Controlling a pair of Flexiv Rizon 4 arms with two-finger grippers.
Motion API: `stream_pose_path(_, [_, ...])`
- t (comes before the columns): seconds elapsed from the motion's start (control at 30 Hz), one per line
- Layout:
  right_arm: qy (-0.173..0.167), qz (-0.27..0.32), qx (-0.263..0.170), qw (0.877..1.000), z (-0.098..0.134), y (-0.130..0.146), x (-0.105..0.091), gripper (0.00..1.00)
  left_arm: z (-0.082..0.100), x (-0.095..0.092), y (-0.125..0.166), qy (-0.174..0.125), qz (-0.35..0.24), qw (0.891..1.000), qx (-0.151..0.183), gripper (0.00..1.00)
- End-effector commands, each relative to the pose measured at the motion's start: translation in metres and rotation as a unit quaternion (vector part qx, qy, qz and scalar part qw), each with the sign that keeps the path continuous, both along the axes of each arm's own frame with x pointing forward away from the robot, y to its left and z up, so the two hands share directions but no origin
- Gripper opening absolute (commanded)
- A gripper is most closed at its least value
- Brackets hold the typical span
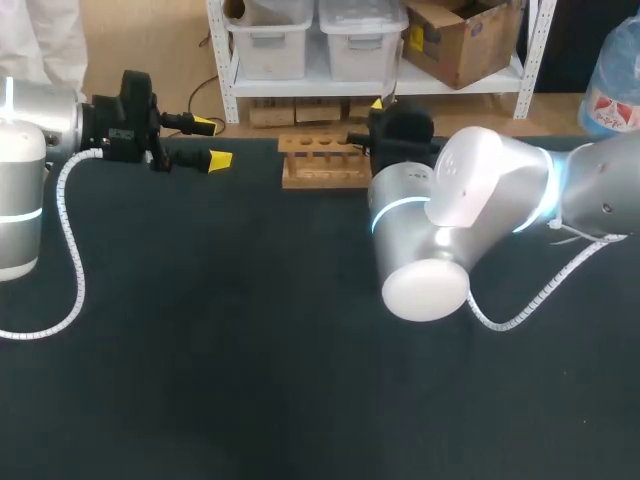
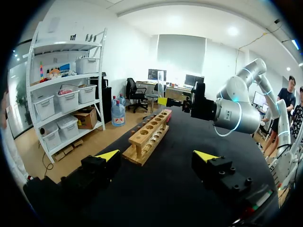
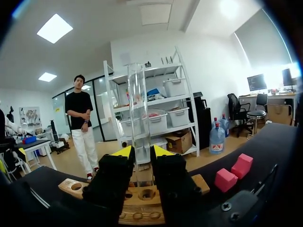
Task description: Grasp the test tube, adjust it, and insert it.
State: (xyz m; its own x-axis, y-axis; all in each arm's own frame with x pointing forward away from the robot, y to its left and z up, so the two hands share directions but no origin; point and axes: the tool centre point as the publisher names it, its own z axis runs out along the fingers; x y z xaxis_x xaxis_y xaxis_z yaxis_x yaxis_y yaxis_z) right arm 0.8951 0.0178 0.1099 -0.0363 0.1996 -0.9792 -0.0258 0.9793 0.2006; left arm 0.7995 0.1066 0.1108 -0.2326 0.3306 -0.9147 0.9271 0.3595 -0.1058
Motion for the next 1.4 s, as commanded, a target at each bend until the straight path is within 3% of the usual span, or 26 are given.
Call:
stream_pose_path(0.03, [-0.030,0.107,0.004,0.994,-0.007,0.002,-0.003,0.00,-0.001,-0.001,0.000,-0.003,0.001,1.000,-0.002,1.00])
stream_pose_path(0.73, [-0.033,0.124,-0.010,0.992,-0.027,-0.002,-0.005,0.00,-0.001,-0.001,0.000,-0.003,0.001,1.000,-0.002,1.00])
stream_pose_path(1.37, [-0.040,0.167,-0.022,0.985,-0.030,0.000,-0.005,0.00,-0.001,-0.001,0.000,-0.003,0.001,1.000,-0.002,1.00])
stream_pose_path(1.4, [-0.040,0.168,-0.022,0.985,-0.030,0.000,-0.005,0.14,-0.001,-0.001,0.000,-0.003,0.001,1.000,-0.002,1.00])
